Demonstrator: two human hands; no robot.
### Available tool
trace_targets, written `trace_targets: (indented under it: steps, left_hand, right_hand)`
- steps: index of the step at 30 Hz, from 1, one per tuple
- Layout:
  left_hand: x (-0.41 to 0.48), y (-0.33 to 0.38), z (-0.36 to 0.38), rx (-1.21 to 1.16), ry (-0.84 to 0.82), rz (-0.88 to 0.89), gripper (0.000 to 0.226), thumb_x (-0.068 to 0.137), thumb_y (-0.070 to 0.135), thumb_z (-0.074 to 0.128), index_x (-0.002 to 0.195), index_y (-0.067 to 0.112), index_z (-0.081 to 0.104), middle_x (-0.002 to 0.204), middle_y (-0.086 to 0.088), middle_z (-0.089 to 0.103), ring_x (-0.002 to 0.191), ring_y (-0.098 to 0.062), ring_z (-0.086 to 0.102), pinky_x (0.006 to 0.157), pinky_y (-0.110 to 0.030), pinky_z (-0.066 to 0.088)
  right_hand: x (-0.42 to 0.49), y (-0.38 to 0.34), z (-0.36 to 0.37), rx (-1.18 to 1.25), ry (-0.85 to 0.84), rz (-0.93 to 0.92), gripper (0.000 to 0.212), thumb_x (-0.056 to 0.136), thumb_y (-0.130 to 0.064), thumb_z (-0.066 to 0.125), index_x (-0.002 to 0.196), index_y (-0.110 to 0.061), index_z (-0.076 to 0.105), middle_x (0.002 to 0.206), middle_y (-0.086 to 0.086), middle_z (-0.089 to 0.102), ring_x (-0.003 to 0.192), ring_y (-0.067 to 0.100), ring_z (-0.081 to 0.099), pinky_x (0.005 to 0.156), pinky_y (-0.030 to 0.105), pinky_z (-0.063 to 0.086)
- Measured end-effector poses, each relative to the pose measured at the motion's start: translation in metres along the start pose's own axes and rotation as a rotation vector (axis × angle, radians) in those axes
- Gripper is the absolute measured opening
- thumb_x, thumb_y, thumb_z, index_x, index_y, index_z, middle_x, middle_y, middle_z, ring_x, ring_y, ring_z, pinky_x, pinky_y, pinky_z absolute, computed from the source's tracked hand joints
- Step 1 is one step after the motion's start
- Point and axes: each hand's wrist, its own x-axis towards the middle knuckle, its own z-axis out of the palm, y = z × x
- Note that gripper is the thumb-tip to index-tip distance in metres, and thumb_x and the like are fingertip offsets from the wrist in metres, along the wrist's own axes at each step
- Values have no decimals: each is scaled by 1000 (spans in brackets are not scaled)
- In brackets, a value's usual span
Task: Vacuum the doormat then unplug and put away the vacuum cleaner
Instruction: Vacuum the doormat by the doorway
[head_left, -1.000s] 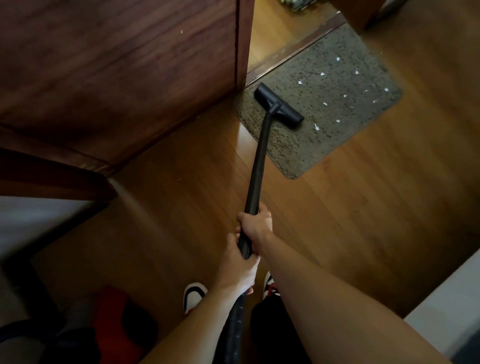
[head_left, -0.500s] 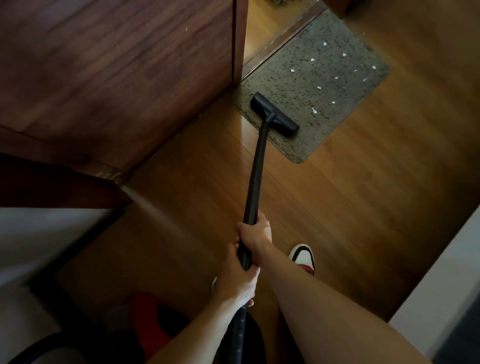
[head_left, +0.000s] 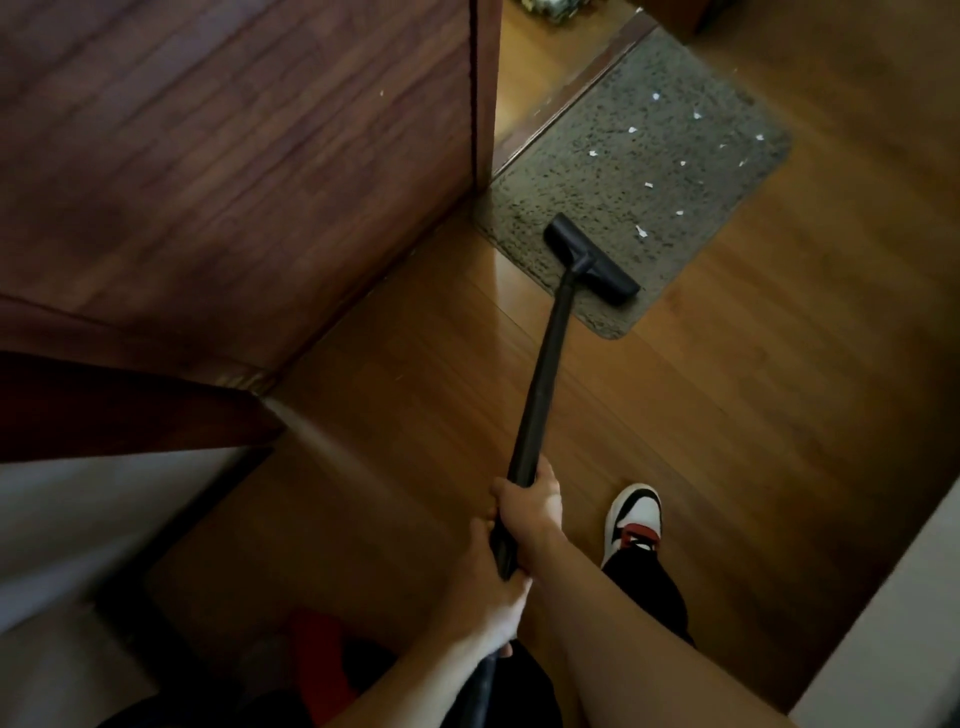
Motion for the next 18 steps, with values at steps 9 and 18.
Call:
trace_targets:
  steps: [9, 18]
  left_hand:
    - [24, 45, 34, 153, 25, 49, 29, 90, 20, 61, 111, 22, 42, 84, 2, 65, 65, -11, 65, 56, -28, 54]
    - [60, 115, 78, 160, -48, -11, 29, 96, 28, 57, 113, 27, 34, 81, -11, 66, 41, -17, 57, 41, -26, 48]
  right_hand:
    - [36, -29, -43, 59, 16, 15, 63, 92, -7, 64, 147, -29, 42, 87, 11, 66, 50, 15, 62, 57, 34, 59]
    - [83, -79, -102, 63, 19, 36, 61, 92, -6, 62, 146, -22, 41, 83, 10, 62, 43, 12, 57, 52, 30, 53]
